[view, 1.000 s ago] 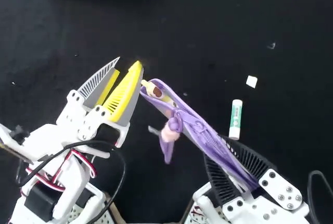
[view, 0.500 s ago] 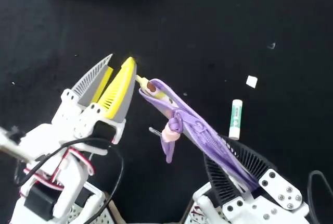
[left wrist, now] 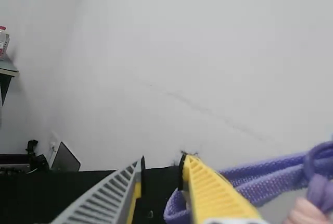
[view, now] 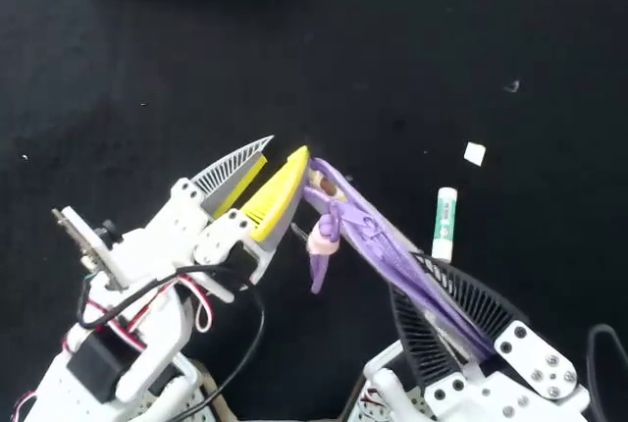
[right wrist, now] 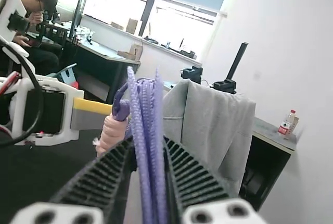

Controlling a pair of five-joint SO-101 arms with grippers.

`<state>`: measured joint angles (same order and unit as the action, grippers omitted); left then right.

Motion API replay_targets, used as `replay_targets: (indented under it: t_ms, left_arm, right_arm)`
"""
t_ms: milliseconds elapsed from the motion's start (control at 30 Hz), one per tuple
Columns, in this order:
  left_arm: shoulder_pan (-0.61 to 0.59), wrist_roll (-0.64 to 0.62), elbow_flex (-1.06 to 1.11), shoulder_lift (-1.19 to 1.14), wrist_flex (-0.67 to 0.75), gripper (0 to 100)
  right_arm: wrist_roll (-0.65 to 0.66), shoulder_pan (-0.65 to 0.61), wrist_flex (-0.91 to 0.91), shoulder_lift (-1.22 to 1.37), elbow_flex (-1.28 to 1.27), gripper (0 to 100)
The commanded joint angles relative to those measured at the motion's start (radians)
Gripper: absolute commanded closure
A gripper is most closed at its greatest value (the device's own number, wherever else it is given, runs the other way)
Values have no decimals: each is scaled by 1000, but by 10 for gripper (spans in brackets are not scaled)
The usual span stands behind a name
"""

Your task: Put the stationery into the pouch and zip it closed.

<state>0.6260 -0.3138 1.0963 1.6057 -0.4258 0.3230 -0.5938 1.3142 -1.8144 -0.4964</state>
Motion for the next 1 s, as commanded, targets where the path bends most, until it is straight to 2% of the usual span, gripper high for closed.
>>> replay_targets:
  t_ms: [0, 167, 267, 367, 567, 667, 767, 867, 967]
  left_arm:
    - [-45, 11, -145, -11, -31, 856]
    - [-228, 5, -257, -8, -32, 856]
    - [-328, -57, -266, -8, -52, 856]
    - [-381, -130, -248, -9, -129, 856]
    - [-378, -161, -87, 0, -123, 856]
    - [-337, -157, -13, -5, -86, 855]
    - [-309, -157, 31, -5, -69, 855]
    - [-291, -155, 54, -11, -66, 855]
    - [-246, -149, 71, -11, -66, 854]
  right_arm:
    - [6, 11, -15, -128, 5, 988]
    - [8, 11, -25, -128, 4, 988]
    - [23, 11, -40, -128, 4, 988]
    - [43, 12, -74, -128, 4, 988]
    - [75, 87, -132, -105, 5, 988]
    - [75, 144, -153, -93, -4, 988]
    - [75, 275, -219, -84, -64, 988]
    - [69, 417, -359, -81, -177, 988]
    - [68, 488, -479, -76, -286, 988]
